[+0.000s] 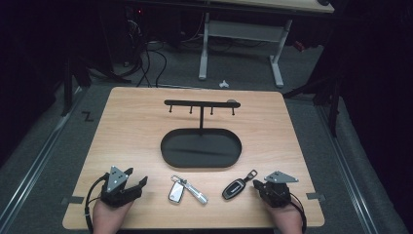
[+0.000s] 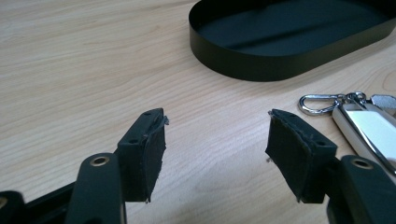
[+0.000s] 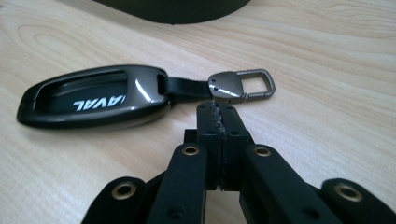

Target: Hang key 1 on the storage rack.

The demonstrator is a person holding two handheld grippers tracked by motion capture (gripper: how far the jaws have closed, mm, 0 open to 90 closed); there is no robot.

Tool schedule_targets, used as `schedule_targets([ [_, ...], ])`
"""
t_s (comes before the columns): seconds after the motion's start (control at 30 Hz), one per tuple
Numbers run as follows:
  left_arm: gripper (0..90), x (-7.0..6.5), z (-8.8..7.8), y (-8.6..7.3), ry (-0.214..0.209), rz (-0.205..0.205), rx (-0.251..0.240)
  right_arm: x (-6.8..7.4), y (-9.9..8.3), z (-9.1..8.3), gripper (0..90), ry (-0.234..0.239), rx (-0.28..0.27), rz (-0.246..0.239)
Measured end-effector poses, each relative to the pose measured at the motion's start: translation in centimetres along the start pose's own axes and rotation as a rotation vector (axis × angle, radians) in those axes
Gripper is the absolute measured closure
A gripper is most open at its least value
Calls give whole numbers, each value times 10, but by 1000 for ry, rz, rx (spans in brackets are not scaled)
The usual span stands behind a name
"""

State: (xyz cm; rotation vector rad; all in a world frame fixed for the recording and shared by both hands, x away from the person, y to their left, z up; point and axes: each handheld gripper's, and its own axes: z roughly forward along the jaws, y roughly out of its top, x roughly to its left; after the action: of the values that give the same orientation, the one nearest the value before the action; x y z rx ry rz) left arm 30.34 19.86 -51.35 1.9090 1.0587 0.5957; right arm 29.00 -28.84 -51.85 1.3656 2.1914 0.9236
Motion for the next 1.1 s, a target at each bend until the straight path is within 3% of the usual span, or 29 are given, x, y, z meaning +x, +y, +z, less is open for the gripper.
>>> schedule_targets([
  [0.27,370,6,-16,-13,29,-4,19,4,14,19,897,2,31,-3],
  [0.53,370,11,-33,-22,57,-24,11,6,31,39,896,18,25,-22],
  [0.63,368,11,-33,-23,54,-28,10,7,32,38,878,9,18,-22],
  [0.73,364,10,-28,-20,47,-20,7,11,32,26,874,25,-38,-16],
  [0.9,359,6,-17,-15,23,-5,11,36,30,10,871,80,-97,-63],
  [1.1,354,4,-15,-16,21,6,19,71,30,18,868,158,-63,-146],
])
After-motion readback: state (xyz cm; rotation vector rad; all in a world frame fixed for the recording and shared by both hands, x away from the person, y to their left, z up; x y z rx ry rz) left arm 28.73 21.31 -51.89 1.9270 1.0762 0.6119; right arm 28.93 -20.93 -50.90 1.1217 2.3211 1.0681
